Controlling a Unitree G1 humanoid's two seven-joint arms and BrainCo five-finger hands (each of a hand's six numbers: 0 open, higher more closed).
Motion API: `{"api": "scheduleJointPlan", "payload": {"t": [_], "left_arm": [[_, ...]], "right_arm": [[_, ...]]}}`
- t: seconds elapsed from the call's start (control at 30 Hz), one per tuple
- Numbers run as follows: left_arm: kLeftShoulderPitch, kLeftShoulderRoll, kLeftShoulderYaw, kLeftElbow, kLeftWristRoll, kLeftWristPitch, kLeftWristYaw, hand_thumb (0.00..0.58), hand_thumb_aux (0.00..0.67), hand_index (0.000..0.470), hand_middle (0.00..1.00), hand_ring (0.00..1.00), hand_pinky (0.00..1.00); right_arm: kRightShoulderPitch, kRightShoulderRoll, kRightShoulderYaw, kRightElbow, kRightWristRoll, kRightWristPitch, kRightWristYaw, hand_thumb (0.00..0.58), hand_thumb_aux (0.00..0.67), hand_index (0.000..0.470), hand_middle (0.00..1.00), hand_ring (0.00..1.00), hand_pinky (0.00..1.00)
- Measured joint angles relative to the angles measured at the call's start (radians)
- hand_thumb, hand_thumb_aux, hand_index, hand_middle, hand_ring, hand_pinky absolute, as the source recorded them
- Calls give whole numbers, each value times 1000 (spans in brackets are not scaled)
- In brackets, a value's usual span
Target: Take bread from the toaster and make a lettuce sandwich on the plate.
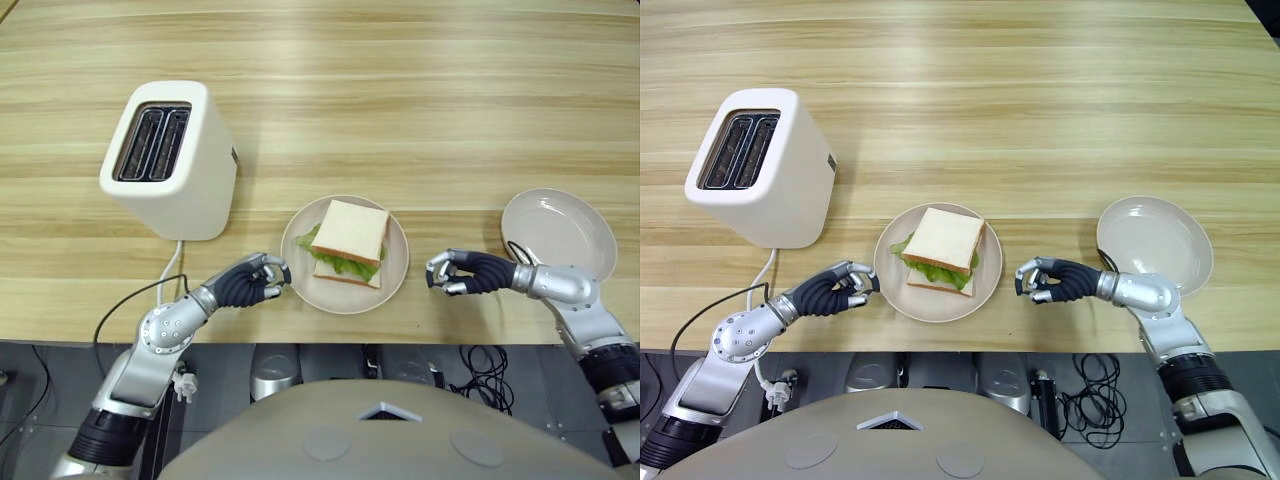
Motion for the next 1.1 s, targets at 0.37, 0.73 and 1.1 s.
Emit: {"api": "scheduleJointPlan", "payload": {"t": [0.37, 0.73, 1.1], "left_arm": [[-41, -14, -90, 148, 228, -67, 110, 580, 670, 460, 1000, 1000, 1000], [-154, -115, -260, 198, 332, -103, 112, 580, 670, 460, 1000, 1000, 1000], [-475, -207, -284, 537, 370, -123, 201, 580, 670, 460, 1000, 1000, 1000]], "right_arm": [[-37, 6, 28, 19, -398, -85, -151, 580, 670, 460, 1000, 1000, 1000], [-29, 123, 120, -106, -589, -125, -275, 580, 670, 460, 1000, 1000, 1000], [-281, 239, 158, 178, -697, -147, -442, 580, 670, 460, 1000, 1000, 1000]]}}
